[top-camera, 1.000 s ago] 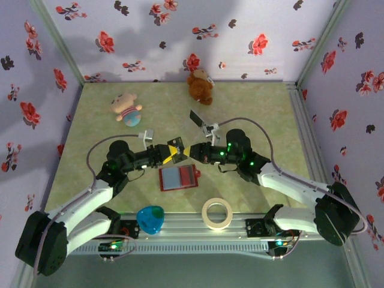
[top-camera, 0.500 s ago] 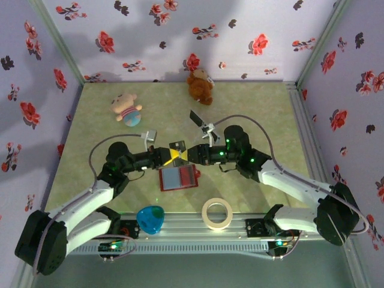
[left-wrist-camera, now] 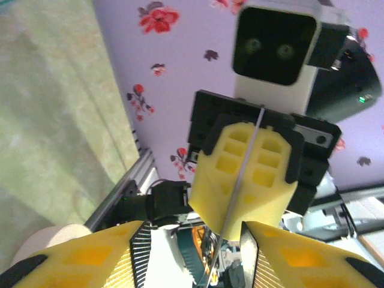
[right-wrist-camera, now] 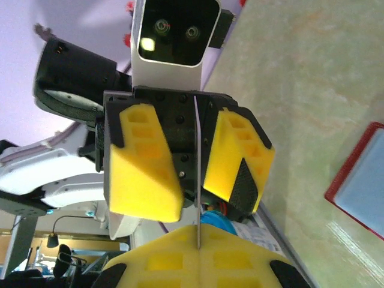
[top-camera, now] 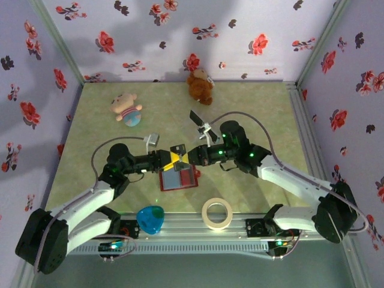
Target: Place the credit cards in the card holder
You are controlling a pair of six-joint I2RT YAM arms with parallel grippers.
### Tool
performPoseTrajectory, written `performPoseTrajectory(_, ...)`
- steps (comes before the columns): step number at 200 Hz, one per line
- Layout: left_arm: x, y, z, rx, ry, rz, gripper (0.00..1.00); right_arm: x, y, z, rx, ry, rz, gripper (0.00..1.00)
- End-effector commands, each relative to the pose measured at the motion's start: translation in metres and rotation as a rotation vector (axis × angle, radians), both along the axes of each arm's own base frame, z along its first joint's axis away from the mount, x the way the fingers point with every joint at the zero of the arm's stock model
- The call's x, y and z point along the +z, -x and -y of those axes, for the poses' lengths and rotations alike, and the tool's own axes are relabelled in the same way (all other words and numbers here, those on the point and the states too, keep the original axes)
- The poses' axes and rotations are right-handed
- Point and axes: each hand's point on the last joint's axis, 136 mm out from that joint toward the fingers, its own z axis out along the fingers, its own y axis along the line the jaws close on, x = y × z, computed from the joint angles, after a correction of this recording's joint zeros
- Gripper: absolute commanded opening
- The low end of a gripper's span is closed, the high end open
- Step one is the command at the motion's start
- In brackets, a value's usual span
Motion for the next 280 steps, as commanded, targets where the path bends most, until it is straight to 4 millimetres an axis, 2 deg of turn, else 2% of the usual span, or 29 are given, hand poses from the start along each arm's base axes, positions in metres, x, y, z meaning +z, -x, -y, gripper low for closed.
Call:
performPoseTrajectory(1, -0.053, -0.007, -0.023, 0.096, -0.189, -0.131, 0.49, -0.045, -0.008, 0.005, -0.008, 0.146, -0.049, 0.0)
performPoseTrajectory(17, -0.084, -0.005, -0.044, 0.178, -0.348, -0.196, 0.54, -0.075, -0.012, 0.007, 0.004, 0.204, -0.112, 0.0)
performPoseTrajectory(47, -0.123, 0.002, -0.074, 0.265, -0.547, -0.272, 0.58, -0.123, -0.017, 0.008, 0.02, 0.295, -0.189, 0.0)
performPoseTrajectory(74, -0.146, 0.005, -0.082, 0.273, -0.628, -0.303, 0.57, -0.157, -0.021, 0.006, 0.031, 0.361, -0.235, 0.0)
performPoseTrajectory(94, -0.157, 0.004, -0.082, 0.252, -0.668, -0.319, 0.54, -0.175, -0.025, 0.006, 0.018, 0.401, -0.257, 0.0)
performPoseTrajectory(145, -0.181, -0.001, -0.082, 0.221, -0.734, -0.341, 0.39, -0.199, -0.027, 0.001, 0.011, 0.397, -0.299, 0.0)
performPoseTrajectory(166, -0.192, -0.001, -0.083, 0.217, -0.757, -0.352, 0.34, -0.2, -0.026, -0.001, 0.014, 0.366, -0.301, 0.0)
performPoseTrajectory(214, -0.211, -0.002, -0.088, 0.206, -0.823, -0.381, 0.31, -0.2, -0.026, -0.006, 0.018, 0.32, -0.307, 0.0)
performPoseTrajectory(280, -0.216, -0.002, -0.091, 0.197, -0.86, -0.388, 0.22, -0.218, -0.025, -0.007, 0.03, 0.331, -0.352, 0.0)
